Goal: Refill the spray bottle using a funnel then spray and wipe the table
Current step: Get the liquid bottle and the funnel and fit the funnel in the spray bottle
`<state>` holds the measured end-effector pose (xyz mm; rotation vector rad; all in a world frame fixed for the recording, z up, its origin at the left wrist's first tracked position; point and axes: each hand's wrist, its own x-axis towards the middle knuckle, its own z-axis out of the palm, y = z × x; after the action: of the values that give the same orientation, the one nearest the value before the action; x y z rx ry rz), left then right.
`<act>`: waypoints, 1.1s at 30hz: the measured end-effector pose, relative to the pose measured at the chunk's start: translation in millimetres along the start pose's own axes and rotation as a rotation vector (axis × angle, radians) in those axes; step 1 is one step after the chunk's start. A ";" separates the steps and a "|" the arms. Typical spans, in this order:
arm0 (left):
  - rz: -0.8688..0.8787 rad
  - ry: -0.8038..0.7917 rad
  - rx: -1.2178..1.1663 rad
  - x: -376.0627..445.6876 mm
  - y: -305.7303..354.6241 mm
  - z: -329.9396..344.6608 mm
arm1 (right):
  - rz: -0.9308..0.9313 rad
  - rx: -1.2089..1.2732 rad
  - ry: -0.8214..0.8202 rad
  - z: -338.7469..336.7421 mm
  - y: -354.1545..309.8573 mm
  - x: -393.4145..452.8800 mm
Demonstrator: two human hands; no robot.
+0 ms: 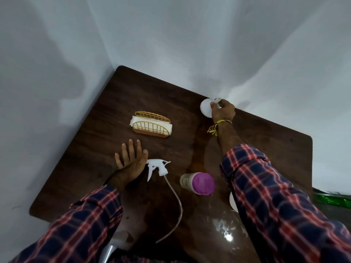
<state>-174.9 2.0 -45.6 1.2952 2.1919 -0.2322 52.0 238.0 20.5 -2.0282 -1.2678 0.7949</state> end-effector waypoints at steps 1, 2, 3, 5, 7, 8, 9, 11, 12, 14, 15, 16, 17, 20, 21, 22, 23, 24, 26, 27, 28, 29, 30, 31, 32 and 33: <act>0.008 -0.004 -0.036 -1.0 -2.1 -2.5 | -0.006 0.025 0.012 -7.4 -3.4 -4.2; 0.024 -0.012 -0.079 1.3 -6.8 -2.8 | -0.007 0.058 0.020 -11.8 -8.2 -8.3; 0.044 -0.012 -0.140 1.5 -8.5 -4.7 | -0.015 0.101 0.034 -21.5 -13.0 -13.8; 0.065 -0.009 -0.170 0.5 -7.2 -6.1 | -0.016 0.238 0.062 -51.2 -21.4 -31.4; 0.000 -0.013 -0.188 -3.3 -1.4 -12.4 | 0.041 0.450 0.054 -86.0 -27.2 -54.3; -0.034 -0.012 -0.256 -6.4 2.6 -17.9 | 0.077 0.564 0.038 -101.9 -27.8 -68.0; -0.048 -0.011 -0.348 -11.5 5.6 -25.2 | 0.117 0.677 0.016 -117.2 -28.3 -83.7; -0.008 0.057 -0.515 -29.3 13.9 -40.5 | 0.211 0.884 -0.052 -147.8 -23.7 -115.0; 0.054 0.143 -0.573 -40.6 19.3 -48.5 | 0.258 0.975 -0.104 -162.6 -21.1 -129.0; 0.232 0.349 -0.694 -69.5 36.5 -68.3 | 0.369 1.099 -0.212 -192.4 -10.5 -154.1; 0.339 0.428 -0.770 -86.6 48.5 -79.4 | 0.419 1.122 -0.269 -207.0 -2.9 -164.5; 0.440 0.474 -0.843 -103.5 61.2 -88.8 | 0.456 1.146 -0.328 -219.8 7.9 -171.6; 0.537 0.497 -0.893 -120.6 74.9 -97.7 | 0.479 1.176 -0.399 -232.7 19.1 -177.5; 0.776 0.507 -0.879 -167.9 114.1 -116.9 | 0.497 1.261 -0.599 -269.4 48.8 -192.4; 0.823 0.491 -0.852 -180.2 125.4 -119.0 | 0.485 1.269 -0.619 -279.4 55.5 -197.4; 0.858 0.473 -0.822 -191.4 136.1 -118.9 | 0.479 1.256 -0.609 -288.2 62.1 -202.1; 0.887 0.463 -0.792 -202.2 146.7 -116.5 | 0.473 1.221 -0.574 -296.1 69.4 -205.8; 0.913 0.454 -0.762 -211.2 156.7 -111.5 | 0.472 1.172 -0.527 -301.9 76.3 -208.6; 0.959 0.379 -0.686 -224.7 176.0 -94.6 | 0.463 1.096 -0.407 -310.8 91.4 -210.3; 0.965 0.300 -0.638 -227.8 184.8 -82.6 | 0.451 1.065 -0.358 -314.7 96.2 -210.5; 0.952 0.208 -0.584 -228.2 193.2 -69.3 | 0.431 1.030 -0.331 -317.6 101.7 -208.8; 0.920 0.114 -0.531 -225.5 200.8 -55.2 | 0.407 0.994 -0.325 -320.7 105.6 -207.8; 0.878 0.031 -0.484 -220.2 208.0 -39.8 | 0.391 0.959 -0.319 -322.2 110.7 -205.3; 0.837 -0.031 -0.435 -213.4 214.5 -25.4 | 0.392 0.929 -0.310 -323.1 114.5 -203.1; 0.797 -0.077 -0.378 -206.4 220.0 -12.2 | 0.398 0.900 -0.291 -322.3 119.7 -199.4; 0.768 -0.107 -0.317 -199.5 225.0 -0.7 | 0.400 0.873 -0.277 -320.5 123.6 -196.1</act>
<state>87.7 -30.9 97.1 1.7612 1.4264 0.3246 290.6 -43.6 162.7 -1.4629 -0.4624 1.5318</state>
